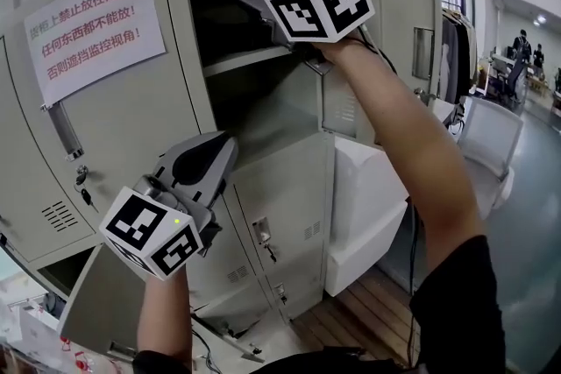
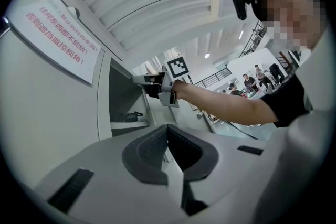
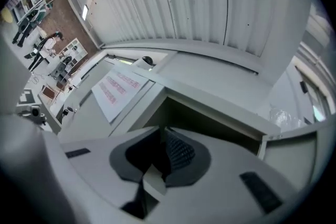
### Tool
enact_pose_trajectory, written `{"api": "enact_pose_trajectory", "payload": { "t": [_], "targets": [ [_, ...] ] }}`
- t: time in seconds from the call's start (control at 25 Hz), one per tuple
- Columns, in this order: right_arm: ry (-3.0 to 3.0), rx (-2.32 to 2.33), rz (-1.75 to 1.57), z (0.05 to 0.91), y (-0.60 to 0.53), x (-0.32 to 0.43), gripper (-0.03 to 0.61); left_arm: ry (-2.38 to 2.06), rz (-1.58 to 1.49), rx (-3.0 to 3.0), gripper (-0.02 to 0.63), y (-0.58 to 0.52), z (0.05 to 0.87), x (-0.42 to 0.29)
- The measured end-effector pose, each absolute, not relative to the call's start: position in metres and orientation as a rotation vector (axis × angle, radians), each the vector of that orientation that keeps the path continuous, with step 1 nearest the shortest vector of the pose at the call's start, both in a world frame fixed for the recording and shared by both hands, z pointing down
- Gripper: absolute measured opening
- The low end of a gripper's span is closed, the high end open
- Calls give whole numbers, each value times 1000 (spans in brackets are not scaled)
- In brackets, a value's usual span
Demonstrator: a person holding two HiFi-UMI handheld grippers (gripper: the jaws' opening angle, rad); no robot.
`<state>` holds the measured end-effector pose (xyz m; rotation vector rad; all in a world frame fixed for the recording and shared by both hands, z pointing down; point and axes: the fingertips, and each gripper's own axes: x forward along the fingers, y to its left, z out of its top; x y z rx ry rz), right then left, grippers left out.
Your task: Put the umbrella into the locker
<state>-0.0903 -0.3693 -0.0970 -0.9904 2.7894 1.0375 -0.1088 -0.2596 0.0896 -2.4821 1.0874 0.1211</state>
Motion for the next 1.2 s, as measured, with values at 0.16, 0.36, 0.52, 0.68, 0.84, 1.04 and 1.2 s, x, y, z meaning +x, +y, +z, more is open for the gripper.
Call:
{"api": "enact_pose_trajectory", "payload": {
  "t": [0.16,0.36,0.52,0.68,0.84,1.04,1.2],
  "targets": [
    [2753,-943,1130,-75,-335,-82,26,1101,105,-2461,15,-261,97,-107],
    [2674,-865,1183,-53,-288,-70,17,1073,113,-2476,15,-259,109,-99],
    [2632,-782,1180,-29,-254,-63,15,1046,111,-2484,15,-259,124,-89],
    [2623,-733,1141,2,-234,-56,12,1029,114,-2501,15,-256,137,-83],
    [2623,-694,1062,33,-221,-44,12,1039,156,-2508,15,-252,151,-81],
    [2643,-686,974,70,-216,-29,12,1068,179,-2513,15,-251,168,-83],
    [2652,-703,855,107,-219,-14,12,1081,202,-2513,15,-248,183,-87]
  ]
}}
